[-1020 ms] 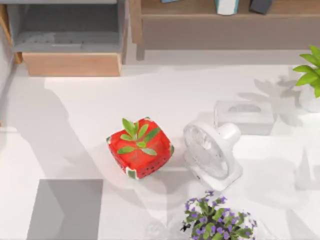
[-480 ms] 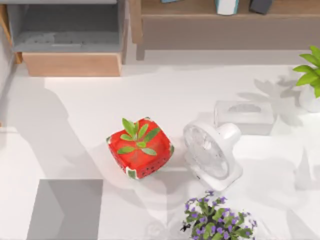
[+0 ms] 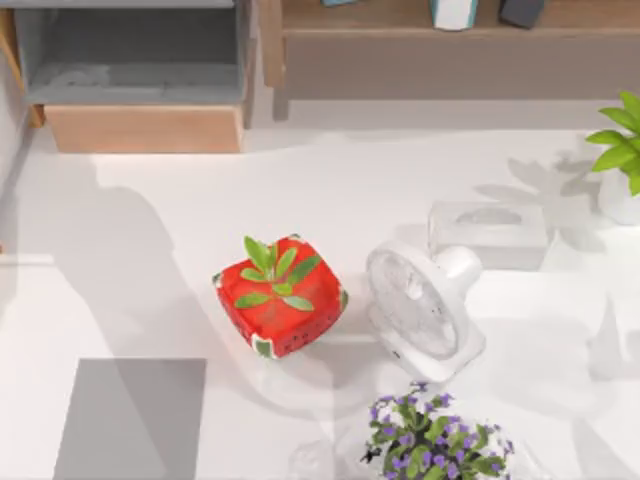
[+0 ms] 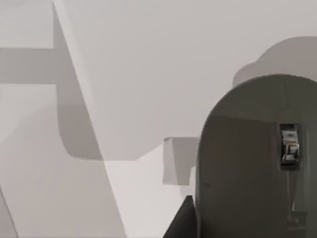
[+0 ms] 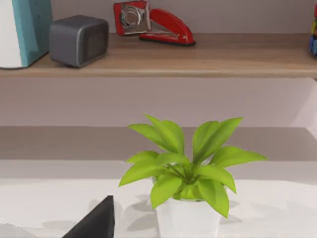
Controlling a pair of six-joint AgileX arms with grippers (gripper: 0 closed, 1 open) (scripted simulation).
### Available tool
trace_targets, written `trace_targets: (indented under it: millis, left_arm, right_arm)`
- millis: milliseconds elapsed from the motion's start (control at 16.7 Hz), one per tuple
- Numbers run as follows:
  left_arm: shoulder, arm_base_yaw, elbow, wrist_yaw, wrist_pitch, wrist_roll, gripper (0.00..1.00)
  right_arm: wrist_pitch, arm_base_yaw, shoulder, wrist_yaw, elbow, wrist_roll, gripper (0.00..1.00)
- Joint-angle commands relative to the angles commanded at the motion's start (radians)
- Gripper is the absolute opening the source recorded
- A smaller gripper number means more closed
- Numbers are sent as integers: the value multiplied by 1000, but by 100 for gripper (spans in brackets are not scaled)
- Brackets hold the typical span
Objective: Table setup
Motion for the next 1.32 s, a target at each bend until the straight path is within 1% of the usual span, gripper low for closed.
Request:
trace_targets:
  millis: [300,540,840,1320]
  left_arm:
    - [-199,-31,-126,-32,41,-154,0]
    - [-388,-119,-283,-62,107,-314,0]
    - [-613,-295,-549,-100,202,-538,0]
    - [-888,-619,-1058,-165,338,-880,0]
  right_arm:
    - [0,0,0,0,0,0,100]
    - [0,0,0,0,0,0,100]
    - [0,0,0,0,0,0,100]
    - [0,0,0,0,0,0,100]
